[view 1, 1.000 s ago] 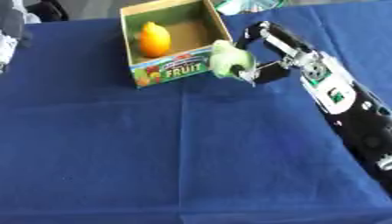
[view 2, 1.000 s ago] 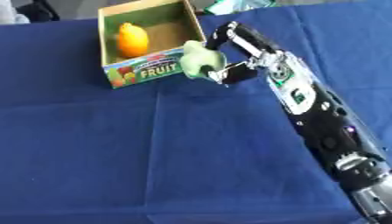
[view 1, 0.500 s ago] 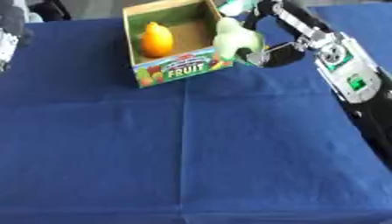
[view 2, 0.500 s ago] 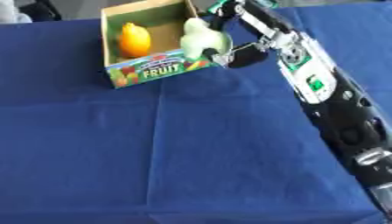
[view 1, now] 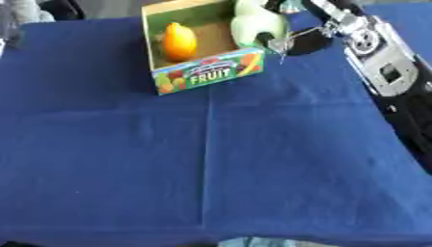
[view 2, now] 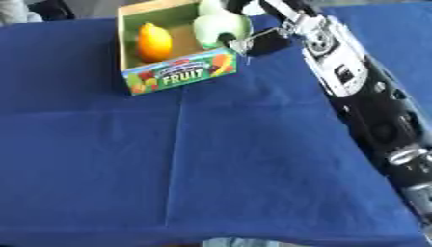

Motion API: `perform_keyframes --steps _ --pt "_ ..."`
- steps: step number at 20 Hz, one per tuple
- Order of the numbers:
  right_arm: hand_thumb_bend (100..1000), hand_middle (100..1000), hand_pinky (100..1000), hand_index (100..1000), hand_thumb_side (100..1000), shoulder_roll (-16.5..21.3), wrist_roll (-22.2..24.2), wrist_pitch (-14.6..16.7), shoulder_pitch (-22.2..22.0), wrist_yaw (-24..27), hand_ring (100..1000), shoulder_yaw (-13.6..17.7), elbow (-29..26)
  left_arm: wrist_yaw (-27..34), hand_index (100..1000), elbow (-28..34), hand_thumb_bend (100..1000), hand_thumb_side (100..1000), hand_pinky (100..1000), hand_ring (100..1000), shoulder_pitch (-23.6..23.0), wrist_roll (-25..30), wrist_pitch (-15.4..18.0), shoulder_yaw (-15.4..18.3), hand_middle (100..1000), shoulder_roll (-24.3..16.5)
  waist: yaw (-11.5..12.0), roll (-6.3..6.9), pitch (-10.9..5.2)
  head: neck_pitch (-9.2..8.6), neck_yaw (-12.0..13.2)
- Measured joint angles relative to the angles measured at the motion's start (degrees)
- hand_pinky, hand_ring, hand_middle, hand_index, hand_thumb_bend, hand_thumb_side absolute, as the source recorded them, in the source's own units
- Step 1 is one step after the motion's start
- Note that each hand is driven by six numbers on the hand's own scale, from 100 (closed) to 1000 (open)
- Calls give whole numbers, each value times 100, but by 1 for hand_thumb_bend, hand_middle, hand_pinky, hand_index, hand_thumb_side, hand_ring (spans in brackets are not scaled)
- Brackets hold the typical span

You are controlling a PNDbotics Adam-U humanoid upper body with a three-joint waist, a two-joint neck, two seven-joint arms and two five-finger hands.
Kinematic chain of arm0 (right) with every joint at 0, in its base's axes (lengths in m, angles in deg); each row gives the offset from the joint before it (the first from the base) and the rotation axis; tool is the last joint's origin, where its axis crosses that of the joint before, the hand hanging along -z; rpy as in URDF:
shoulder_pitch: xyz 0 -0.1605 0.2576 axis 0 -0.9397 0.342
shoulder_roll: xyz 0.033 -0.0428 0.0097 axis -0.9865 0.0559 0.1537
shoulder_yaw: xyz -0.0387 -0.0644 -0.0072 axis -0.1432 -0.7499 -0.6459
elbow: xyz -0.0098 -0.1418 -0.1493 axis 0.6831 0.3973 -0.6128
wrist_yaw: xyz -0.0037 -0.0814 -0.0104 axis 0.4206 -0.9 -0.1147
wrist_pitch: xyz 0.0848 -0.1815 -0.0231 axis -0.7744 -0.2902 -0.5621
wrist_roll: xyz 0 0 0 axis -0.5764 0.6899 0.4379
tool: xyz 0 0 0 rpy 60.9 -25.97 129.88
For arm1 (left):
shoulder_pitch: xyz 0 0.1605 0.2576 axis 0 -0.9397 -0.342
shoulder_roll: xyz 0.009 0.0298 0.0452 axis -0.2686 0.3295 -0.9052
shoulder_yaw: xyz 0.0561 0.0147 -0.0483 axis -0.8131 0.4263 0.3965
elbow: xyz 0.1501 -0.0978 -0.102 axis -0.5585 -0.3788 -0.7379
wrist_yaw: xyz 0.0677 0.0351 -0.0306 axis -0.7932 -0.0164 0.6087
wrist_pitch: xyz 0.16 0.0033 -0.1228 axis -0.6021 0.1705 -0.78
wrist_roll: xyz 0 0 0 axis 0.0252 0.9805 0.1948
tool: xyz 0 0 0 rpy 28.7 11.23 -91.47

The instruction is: Pick up objects on the table and place them in the box.

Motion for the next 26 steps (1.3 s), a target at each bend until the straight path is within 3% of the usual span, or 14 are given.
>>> perform_keyframes --steps 3,10,16,20,23,26 --pt "250 395 754 575 148 -1 -64 6 69 -93 626 72 195 9 798 8 424 602 630 612 64 45 16 -34 676 80 98 1 22 0 -125" --pt "252 401 757 588 156 -75 -311 -42 285 -440 632 341 826 56 798 19 426 601 631 613 248 215 111 -157 673 330 596 -25 121 0 -586" --pt "272 436 761 626 175 -140 -702 -74 481 -782 646 590 1320 105 799 20 424 600 630 612 356 368 160 -260 672 458 985 -142 159 0 -955" --pt "340 566 789 750 231 -148 -943 -87 540 -942 704 679 1536 124 799 21 424 600 631 613 409 440 169 -317 672 488 1142 -190 186 0 -1076" --pt "424 752 846 866 286 -187 -1052 -89 542 -1119 796 699 1637 153 799 21 425 601 631 613 431 472 184 -347 671 530 1211 -227 189 0 -1126" --pt "510 839 881 928 326 -200 -1128 -130 542 -1334 845 709 1700 158 799 21 426 601 630 612 453 495 181 -351 671 531 1242 -236 193 0 -1156"
